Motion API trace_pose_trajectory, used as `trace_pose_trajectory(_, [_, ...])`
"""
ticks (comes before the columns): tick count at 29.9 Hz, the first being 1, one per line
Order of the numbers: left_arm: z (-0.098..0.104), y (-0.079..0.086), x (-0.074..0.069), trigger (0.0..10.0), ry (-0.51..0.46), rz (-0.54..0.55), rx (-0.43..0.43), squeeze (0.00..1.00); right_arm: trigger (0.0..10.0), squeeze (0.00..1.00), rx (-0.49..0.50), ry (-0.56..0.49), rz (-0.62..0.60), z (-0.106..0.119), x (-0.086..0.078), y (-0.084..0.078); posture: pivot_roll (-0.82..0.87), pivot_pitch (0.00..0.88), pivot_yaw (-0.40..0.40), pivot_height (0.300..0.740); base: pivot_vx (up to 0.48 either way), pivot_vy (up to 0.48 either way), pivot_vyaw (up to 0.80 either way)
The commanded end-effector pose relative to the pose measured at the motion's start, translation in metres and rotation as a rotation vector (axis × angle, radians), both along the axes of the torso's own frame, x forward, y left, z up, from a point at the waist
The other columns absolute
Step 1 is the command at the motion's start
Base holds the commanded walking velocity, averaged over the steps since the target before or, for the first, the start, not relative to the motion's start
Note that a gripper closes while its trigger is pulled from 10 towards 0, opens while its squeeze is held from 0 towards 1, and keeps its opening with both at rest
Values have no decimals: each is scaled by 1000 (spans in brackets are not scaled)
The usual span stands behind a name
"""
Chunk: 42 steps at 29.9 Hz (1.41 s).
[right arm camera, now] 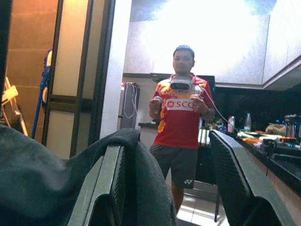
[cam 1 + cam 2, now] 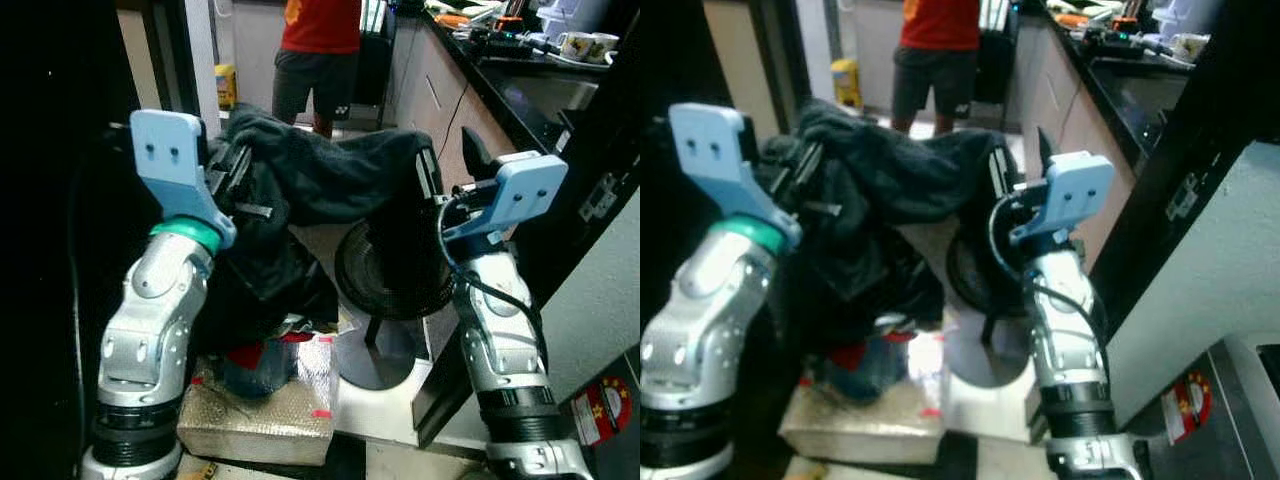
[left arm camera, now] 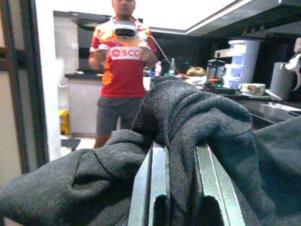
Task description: Clothes washing
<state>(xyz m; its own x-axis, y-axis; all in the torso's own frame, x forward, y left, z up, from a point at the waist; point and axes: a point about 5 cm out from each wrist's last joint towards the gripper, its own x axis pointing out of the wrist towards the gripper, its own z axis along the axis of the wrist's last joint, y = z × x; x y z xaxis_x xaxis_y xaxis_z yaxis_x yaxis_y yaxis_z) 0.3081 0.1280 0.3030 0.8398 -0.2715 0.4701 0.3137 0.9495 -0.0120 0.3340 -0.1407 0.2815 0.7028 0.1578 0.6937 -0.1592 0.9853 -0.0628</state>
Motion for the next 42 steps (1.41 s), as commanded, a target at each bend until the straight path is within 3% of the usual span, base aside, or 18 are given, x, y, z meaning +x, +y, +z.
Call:
trace_pose_trajectory(1, [10, -3, -5, 10000, -44, -25, -16, 0, 10000, 0, 22, -6, -11, 2, -2, -5, 33, 0, 11, 740, 0, 0, 0])
trace_pose_trajectory(7, [7, -4, -4, 10000, -24, -35, -26, 0, 10000, 0, 22, 45, 6, -5, -3, -2, 35, 0, 5, 740, 0, 0, 0])
trace_pose_trajectory(15, [3, -5, 0, 10000, 3, -29, -68, 0, 10000, 0, 38, 70, 13, -5, -2, -2, 33, 0, -4, 740, 0, 0, -800])
trace_pose_trajectory(42, [-5, -1, 3, 10000, 42, 11, -54, 0, 10000, 0, 60, 116, 22, -7, -3, -3, 35, 0, -4, 740, 0, 0, -800])
